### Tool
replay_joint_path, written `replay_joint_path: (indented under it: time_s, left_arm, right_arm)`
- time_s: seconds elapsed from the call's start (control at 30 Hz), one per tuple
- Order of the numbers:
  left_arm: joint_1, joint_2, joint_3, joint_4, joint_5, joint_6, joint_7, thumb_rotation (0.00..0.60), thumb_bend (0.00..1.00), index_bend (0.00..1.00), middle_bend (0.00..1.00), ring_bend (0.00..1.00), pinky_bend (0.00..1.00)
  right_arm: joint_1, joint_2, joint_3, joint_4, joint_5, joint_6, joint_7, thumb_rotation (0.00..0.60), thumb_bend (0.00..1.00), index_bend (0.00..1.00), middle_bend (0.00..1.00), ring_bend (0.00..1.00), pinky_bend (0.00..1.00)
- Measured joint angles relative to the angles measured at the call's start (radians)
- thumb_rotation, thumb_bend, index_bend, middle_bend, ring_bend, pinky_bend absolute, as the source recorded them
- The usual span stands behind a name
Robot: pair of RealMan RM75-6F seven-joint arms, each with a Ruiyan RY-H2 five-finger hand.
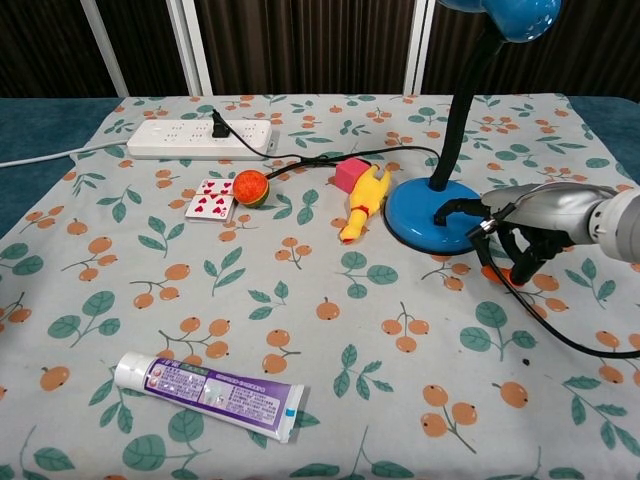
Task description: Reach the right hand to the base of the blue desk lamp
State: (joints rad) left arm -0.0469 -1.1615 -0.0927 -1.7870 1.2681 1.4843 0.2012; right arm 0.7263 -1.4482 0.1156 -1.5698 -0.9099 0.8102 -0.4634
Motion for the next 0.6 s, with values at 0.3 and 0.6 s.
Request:
replay_joint_path:
  time_s: [0.3,0.6]
  left_arm:
    - [0.000,0.001,-0.001,0.000,-0.002,0.000,-0.003,0.600,0.43,0.16,0.04,0.00,0.03]
    - [0.000,0.002,-0.001,-0.001,-0.002,-0.001,-0.004,0.600,0.43,0.16,0.04,0.00,0.03]
  right_arm:
    - [0.023,-0.004,-0.017,0.006,0.041,-0.002,-0.021,0.600,0.51,0.01,0.51,0.62,0.88]
    - [0.052,0.000,-0.032,0.005,0.107,-0.010,-0.046,0.600,0.51,0.01,0.52,0.62,0.92]
